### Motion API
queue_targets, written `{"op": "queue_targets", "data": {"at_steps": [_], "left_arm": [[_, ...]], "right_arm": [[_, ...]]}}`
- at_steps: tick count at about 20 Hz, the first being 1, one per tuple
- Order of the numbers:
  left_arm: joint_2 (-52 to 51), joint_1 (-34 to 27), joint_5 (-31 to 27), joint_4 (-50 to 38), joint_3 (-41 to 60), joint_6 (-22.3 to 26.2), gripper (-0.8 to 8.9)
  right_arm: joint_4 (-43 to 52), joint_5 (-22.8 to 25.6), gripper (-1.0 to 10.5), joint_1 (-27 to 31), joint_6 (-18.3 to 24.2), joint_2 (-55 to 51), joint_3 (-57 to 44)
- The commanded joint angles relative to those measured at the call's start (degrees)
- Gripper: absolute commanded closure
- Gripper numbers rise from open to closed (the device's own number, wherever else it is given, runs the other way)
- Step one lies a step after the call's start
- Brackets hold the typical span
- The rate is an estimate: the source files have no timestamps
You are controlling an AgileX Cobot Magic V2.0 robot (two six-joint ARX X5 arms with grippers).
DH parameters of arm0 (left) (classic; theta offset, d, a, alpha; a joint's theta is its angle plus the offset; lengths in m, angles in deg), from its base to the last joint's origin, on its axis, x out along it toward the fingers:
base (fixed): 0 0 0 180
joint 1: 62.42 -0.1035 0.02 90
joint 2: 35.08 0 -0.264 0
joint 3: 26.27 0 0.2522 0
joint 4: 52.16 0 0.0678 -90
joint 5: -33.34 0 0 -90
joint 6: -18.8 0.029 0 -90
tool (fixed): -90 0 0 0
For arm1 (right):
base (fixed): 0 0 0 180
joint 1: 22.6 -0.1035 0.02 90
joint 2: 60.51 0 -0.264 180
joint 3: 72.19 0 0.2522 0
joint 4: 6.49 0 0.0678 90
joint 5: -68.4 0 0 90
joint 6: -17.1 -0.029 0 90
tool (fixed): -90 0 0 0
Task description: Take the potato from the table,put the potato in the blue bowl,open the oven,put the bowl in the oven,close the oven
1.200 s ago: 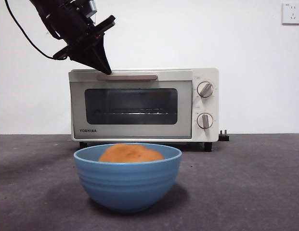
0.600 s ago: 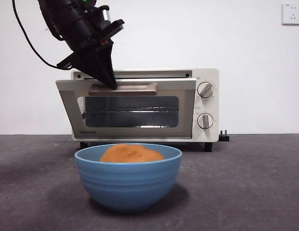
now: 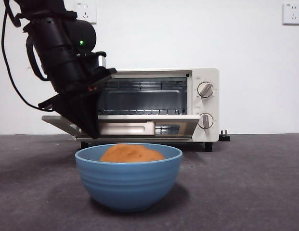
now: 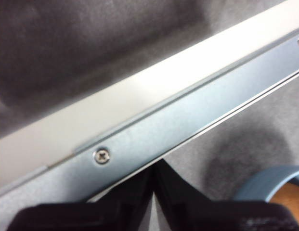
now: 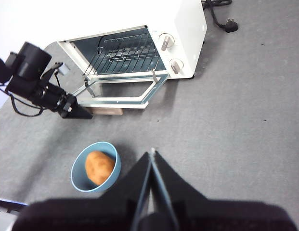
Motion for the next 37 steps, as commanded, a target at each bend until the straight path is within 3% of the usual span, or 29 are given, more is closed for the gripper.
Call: {"op": "queue_targets", "data": {"at_steps": [1, 18, 23, 27, 31, 35, 37], "left_arm": [[0.6, -0.8, -3.0, -6.2, 0.1, -0.4, 8.2], [0.2, 3.0, -4.5, 1.1, 0.6, 3.1, 8.2], [-5.6, 3.0, -4.4, 6.1, 0.6, 5.2, 8.2], [-16.0, 3.0, -3.8, 12.5, 0.6, 6.3, 8.2], [-25.4, 3.1, 1.8, 21.8, 0.6, 9.1, 8.2], [-32.8, 3.2, 3.3, 27.7, 0.6, 10.3, 8.2], [-35.8, 3.9, 3.5, 30.7, 0.6, 9.9, 8.2]], "right_arm": [[-1.4, 0.2, 9.6, -0.1, 0.8, -0.1, -0.5], [-1.4, 0.1, 9.6, -0.1, 0.5, -0.1, -0.5], [-1.3, -1.7, 9.6, -0.1, -4.6, 0.2, -0.5], [-1.3, -7.7, 9.4, -0.1, -5.9, 3.1, -2.4], [-0.3, -11.7, 9.4, -0.1, -8.3, 9.6, -8.8], [11.2, -20.0, 9.4, -0.1, -7.8, 17.7, -15.0], [15.2, -21.2, 9.4, 0.0, -8.0, 23.2, -16.0]]}}
